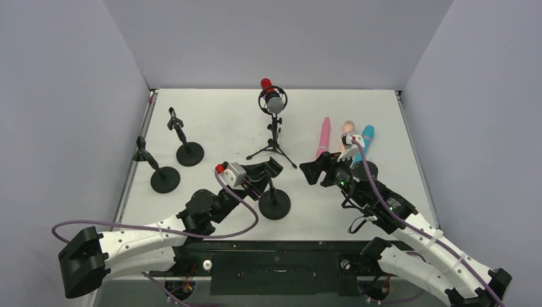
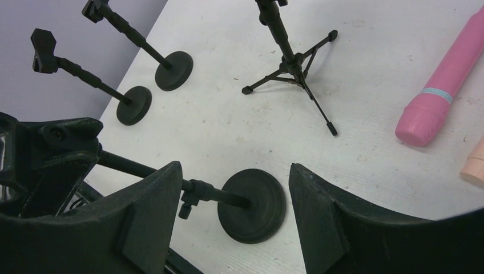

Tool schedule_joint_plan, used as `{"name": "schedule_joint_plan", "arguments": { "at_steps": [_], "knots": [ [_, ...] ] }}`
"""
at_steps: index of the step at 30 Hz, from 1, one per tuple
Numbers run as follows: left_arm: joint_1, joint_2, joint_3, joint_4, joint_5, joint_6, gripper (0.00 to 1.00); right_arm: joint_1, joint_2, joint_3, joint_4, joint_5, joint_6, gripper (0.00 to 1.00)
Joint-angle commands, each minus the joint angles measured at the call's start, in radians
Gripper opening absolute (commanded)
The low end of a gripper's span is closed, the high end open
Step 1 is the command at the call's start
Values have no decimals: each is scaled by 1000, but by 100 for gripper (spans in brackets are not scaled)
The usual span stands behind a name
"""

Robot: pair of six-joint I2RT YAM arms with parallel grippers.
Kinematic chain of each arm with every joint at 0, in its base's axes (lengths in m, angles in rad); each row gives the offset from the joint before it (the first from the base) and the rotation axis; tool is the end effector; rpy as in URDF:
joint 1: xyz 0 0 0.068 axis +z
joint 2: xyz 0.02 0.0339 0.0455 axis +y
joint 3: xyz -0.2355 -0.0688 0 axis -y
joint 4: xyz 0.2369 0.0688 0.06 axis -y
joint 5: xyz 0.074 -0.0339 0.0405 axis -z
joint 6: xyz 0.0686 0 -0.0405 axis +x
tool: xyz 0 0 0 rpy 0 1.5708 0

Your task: Remove the microphone from the stand

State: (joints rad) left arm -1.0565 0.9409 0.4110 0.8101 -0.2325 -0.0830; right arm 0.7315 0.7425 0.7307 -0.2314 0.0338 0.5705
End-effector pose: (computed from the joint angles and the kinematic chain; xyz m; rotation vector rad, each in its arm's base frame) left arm 0.1374 -0.2110 0.2748 0.4390 1.2698 -0.8208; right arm 0.1671 0.1469 0.2956 -0.1282 1.9020 0.8779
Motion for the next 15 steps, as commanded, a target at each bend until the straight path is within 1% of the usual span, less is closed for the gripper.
{"name": "schedule_joint_plan", "arguments": {
  "at_steps": [1, 10, 15],
  "knots": [
    [-49, 38, -48, -76, -51, -22, 0, -9, 13, -1, 62, -14, 11, 64],
    [-97, 148, -44, -85, -115, 4, 0, -12, 11, -11, 62, -4, 21, 64],
    [-102, 170, -55, -81, -129, -5, 0, -15, 4, -13, 53, -2, 21, 64]
  ]
}}
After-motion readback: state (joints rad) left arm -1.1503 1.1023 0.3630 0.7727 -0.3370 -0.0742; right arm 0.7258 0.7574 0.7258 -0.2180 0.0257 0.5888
